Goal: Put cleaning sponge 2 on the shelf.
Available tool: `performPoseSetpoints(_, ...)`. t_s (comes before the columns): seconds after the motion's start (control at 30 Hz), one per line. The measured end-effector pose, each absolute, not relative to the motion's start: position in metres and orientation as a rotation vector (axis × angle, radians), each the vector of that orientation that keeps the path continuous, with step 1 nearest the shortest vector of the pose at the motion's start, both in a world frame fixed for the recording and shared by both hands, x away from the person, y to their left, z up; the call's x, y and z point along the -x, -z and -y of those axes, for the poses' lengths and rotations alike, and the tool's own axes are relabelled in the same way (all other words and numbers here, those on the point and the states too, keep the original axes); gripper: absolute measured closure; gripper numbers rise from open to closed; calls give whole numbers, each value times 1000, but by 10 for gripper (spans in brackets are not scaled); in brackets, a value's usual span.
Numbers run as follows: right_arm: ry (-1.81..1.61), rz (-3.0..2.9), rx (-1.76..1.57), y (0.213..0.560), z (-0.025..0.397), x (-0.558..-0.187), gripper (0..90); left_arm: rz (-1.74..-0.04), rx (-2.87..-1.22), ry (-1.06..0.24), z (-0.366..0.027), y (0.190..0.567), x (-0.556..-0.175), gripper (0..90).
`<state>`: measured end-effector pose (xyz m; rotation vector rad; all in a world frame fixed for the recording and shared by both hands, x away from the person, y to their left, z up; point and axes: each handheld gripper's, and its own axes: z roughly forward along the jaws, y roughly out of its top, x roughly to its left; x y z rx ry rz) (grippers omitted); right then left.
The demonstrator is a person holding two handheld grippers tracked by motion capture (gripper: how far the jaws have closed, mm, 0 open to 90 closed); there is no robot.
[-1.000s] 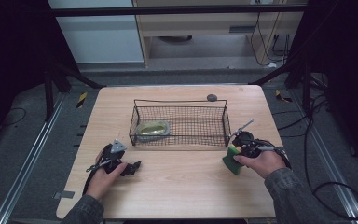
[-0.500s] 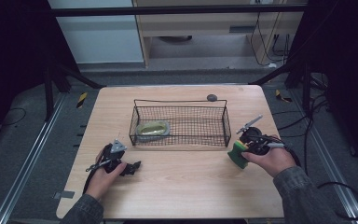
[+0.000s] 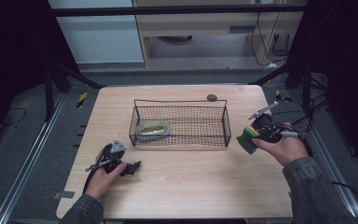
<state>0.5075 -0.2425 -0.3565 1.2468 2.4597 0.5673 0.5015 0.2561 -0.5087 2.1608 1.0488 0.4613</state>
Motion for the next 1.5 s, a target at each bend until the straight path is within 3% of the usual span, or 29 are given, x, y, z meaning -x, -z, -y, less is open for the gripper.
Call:
performPoseSetpoints(0.7,-624,-2320,-1142,280,228,-553,654,-1046,-2158,-463,-256,509,-501,0)
performPoseSetpoints(1.5,-672,-2334,-1069,281,178,-597,656,-1029,-2169,-454,-258,509,-501,0)
